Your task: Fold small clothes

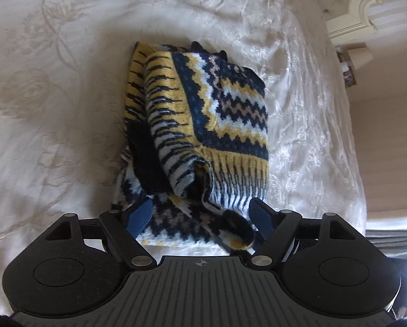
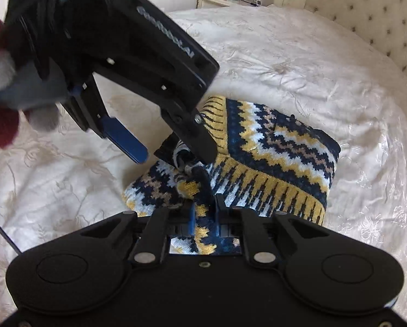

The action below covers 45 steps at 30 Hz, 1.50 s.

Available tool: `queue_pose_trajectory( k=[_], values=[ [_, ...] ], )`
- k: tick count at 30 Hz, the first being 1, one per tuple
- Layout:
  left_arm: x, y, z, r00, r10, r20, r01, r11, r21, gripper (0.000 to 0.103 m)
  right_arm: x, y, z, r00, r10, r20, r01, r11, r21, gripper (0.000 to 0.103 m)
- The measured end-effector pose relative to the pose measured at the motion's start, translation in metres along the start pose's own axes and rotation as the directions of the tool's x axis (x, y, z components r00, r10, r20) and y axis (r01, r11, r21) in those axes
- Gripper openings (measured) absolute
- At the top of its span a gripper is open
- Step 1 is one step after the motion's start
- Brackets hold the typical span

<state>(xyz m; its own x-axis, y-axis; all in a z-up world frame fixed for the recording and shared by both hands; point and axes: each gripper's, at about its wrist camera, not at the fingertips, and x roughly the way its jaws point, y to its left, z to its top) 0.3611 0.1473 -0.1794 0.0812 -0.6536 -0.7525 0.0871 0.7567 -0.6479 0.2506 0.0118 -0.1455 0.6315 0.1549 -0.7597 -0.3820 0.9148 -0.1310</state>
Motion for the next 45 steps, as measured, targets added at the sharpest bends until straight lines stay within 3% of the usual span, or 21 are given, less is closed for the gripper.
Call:
queue_pose_trajectory(
  k=[4,11,14,15,16,19,21,23,27,29,31,34,36,39,42,45],
  values=[
    [0.022,-0.003,0.013,1.0,-0.022,-0.004,0.022,0.999,-0.037,0.077,-0.006,0.001,-0.002,1.0,0.024,0.004,-0.024,1.0,0.0,0.02],
    [0.044,0.001,0.033,0.999,0.047,-0.002,-0.047,0.999,-0.024,0.072,0.002,0.002,-0.005,0.999,0.051,-0.004,-0.051,0.998,0.031,0.02],
    [0.044,0.008,0.035,0.999,0.035,0.026,-0.034,0.999,-0.039,0.048,0.004,0.004,-0.005,0.999,0.054,-0.004,-0.054,0.998,0.045,0.02],
    [0.041,0.009,0.034,0.998,0.032,0.053,-0.03,0.999,-0.035,0.024,0.004,0.004,-0.004,0.999,0.054,-0.003,-0.053,0.997,0.05,0.02],
    [0.036,0.007,0.033,0.996,0.035,0.08,-0.034,0.999,-0.013,0.02,0.004,0.003,-0.005,0.999,0.053,-0.001,-0.053,0.997,0.058,0.02],
    [0.02,-0.014,0.031,0.989,0.056,0.139,-0.075,0.988,0.133,0.02,-0.001,0.0,-0.003,0.998,0.058,0.028,-0.06,0.993,0.098,0.018],
    [0.007,-0.029,0.028,0.982,0.056,0.183,-0.101,0.964,0.246,0.02,-0.006,-0.001,0.001,0.997,0.059,0.055,-0.065,0.991,0.117,0.018],
    [0.0,-0.032,0.029,0.978,0.068,0.198,-0.124,0.95,0.286,0.02,-0.007,0.002,0.004,0.996,0.069,0.063,-0.076,0.99,0.117,0.018],
    [0.02,-0.004,0.04,0.984,0.136,0.119,-0.157,0.969,0.191,0.022,0.024,0.015,0.005,0.995,0.098,-0.023,-0.096,0.992,0.083,0.019],
    [0.03,0.011,0.04,0.981,0.172,0.091,-0.185,0.969,0.164,0.028,0.047,0.022,0.0,0.987,0.126,-0.101,-0.12,0.991,0.059,0.028],
    [0.032,0.018,0.038,0.981,0.166,0.099,-0.18,0.972,0.154,0.03,0.058,0.027,-0.005,0.979,0.151,-0.14,-0.147,0.988,0.036,0.031],
    [0.027,0.022,0.034,0.982,0.145,0.123,-0.162,0.977,0.137,0.036,0.049,0.023,-0.008,0.97,0.21,-0.121,-0.206,0.978,0.043,0.048],
    [0.024,0.025,0.03,0.98,0.142,0.136,-0.161,0.978,0.135,0.039,0.038,0.014,-0.012,0.964,0.246,-0.098,-0.241,0.969,0.062,0.052],
    [0.021,0.029,0.028,0.979,0.138,0.148,-0.156,0.981,0.118,0.042,0.022,-0.003,-0.017,0.966,0.248,-0.072,-0.241,0.966,0.092,0.053],
    [0.013,0.029,0.026,0.969,0.172,0.178,-0.194,0.975,0.112,0.056,0.006,-0.028,-0.023,0.972,0.236,-0.024,-0.229,0.961,0.153,0.062],
    [-0.001,0.033,0.021,0.966,0.143,0.213,-0.17,0.979,0.113,0.056,-0.007,-0.059,-0.028,0.979,0.204,0.016,-0.202,0.95,0.237,0.068]
  ],
)
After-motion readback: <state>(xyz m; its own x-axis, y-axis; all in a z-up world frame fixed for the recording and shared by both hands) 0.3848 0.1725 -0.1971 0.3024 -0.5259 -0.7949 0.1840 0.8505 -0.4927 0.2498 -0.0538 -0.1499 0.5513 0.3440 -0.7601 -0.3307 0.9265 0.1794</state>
